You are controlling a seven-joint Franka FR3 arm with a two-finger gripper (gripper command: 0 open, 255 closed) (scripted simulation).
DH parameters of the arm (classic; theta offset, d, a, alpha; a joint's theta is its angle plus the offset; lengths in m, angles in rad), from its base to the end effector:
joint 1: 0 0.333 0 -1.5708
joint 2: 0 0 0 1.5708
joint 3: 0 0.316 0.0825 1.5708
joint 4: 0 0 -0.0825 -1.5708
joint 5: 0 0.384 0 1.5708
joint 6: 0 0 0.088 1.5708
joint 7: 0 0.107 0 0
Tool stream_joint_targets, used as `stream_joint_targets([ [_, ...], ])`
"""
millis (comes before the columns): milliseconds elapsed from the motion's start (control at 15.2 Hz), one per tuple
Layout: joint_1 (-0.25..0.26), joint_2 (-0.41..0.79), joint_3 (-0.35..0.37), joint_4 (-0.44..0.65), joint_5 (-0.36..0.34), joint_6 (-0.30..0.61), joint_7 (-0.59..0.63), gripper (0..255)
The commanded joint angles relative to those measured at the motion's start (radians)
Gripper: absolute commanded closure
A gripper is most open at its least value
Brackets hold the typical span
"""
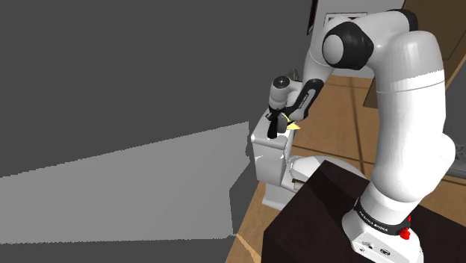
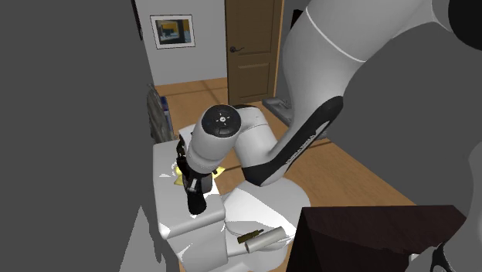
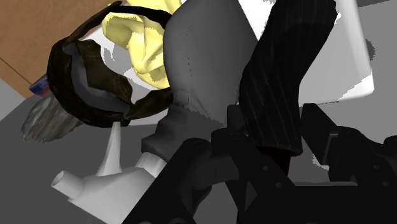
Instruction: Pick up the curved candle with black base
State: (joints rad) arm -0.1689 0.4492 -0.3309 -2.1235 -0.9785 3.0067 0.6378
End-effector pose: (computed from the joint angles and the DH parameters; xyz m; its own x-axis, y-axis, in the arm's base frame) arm 0.5453 -0.2243 0.2304 0.9235 -0.0354 0.3820 -0.1934 -0.9028 0.3840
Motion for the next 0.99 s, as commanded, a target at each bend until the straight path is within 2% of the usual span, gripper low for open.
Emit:
stream_joint_targets([
  [0,-0.013,-0.023,0.017,-0.008,0.020,-0.016,-0.029,255],
  [792,-0.084,-0.170,0.118,-0.040,0.174,-0.130,-0.219,255],
  [924,-0.084,-0.171,0.119,-0.040,0.176,-0.132,-0.221,255],
])
